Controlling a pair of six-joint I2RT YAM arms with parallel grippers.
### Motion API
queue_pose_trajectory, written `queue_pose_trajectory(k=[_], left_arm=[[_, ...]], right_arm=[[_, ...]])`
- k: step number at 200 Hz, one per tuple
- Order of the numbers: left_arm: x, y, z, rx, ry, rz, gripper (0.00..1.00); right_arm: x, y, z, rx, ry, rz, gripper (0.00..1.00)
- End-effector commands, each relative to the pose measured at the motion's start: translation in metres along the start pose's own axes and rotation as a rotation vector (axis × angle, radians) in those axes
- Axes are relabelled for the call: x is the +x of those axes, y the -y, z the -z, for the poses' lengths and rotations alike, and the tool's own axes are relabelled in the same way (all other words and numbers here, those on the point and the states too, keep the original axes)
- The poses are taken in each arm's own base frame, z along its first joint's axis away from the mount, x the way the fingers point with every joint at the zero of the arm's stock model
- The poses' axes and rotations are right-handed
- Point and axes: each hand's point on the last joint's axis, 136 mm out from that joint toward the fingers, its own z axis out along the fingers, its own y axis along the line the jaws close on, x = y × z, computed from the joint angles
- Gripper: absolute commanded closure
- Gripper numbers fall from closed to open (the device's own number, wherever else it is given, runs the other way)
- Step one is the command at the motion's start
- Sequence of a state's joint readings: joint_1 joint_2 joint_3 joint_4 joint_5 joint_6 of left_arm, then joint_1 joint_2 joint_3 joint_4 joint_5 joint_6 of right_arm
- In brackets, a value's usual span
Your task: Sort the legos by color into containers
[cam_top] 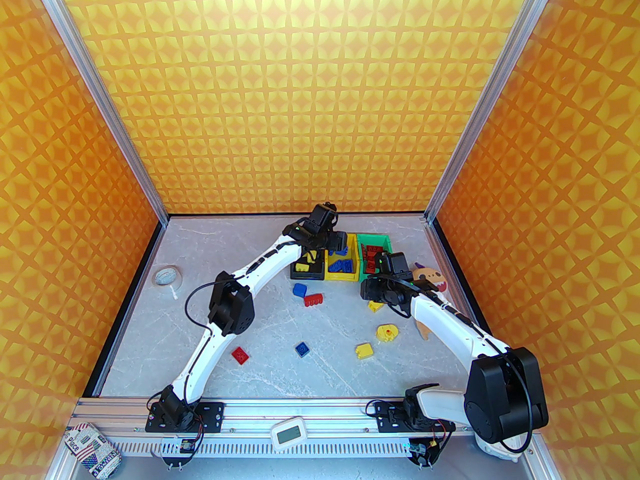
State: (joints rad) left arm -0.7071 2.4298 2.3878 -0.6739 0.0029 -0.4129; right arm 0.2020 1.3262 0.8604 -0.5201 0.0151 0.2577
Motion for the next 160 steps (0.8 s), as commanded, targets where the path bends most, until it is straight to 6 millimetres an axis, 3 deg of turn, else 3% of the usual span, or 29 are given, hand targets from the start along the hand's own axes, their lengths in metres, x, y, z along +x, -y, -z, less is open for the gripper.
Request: queue_pose_trajectory(k=[1,49,122,131,160], left_arm=[[-0.029,0.019,0.051,0.049,0.064,-0.019,0.32],[-0.001,0.007,0.086,0.025,0.012,-0.031,0.31],[0.067,-0.027,0.138,-0.015,-0.035,0.018,0.30],[0.081,-0.035,0.139,-0.029,-0.056,0.024,0.30],[0.096,-0.041,0.149,-0.038,-0.074,0.029,0.30]], right_arm=[[0.002,0.001,0.003,0.017,-0.010,-0.003,0.48],[0.015,0.011,-0.005,0.061,-0.044,-0.020,0.47],[0.033,0.020,-0.031,0.111,-0.099,-0.131,0.34],[0.034,0.022,-0.032,0.121,-0.097,-0.148,0.33],[0.037,0.025,-0.038,0.146,-0.106,-0.172,0.30]])
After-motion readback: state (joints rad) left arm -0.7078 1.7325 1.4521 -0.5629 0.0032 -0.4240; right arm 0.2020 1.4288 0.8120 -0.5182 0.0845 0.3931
